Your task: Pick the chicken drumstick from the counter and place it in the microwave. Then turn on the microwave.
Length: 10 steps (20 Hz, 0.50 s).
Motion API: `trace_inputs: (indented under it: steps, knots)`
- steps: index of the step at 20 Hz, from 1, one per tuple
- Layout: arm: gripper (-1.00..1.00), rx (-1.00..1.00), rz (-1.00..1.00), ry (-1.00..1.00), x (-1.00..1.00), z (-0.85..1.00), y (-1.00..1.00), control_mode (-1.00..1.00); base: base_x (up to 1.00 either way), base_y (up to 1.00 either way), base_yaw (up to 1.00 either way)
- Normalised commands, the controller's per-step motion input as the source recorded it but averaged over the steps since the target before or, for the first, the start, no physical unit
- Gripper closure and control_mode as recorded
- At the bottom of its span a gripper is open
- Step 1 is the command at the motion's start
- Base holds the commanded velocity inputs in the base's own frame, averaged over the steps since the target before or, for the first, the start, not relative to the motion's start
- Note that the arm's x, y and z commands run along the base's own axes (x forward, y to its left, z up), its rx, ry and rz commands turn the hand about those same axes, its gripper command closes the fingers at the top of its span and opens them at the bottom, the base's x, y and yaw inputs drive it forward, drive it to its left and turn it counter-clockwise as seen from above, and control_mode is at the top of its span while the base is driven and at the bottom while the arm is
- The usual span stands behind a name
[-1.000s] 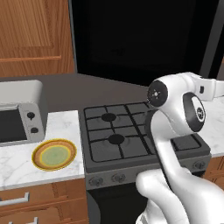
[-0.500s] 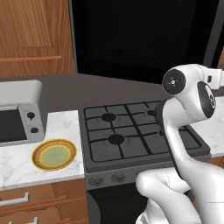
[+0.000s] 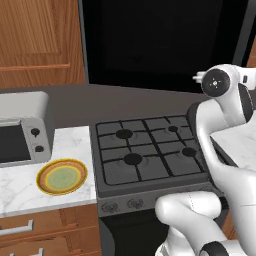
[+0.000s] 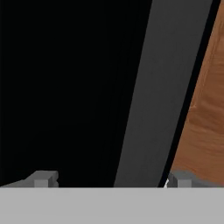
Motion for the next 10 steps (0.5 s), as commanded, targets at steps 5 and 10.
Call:
trace_inputs:
  steps: [5,10]
  knots:
    - [-1.00,0.00,0.11,0.05,0.34,0.11,-0.13,-1.00,0.00,0.00,0.00]
    - [-1.00,0.00,0.11,0.06,0.34,0.06,-0.13,-1.00,0.00,0.00,0.00]
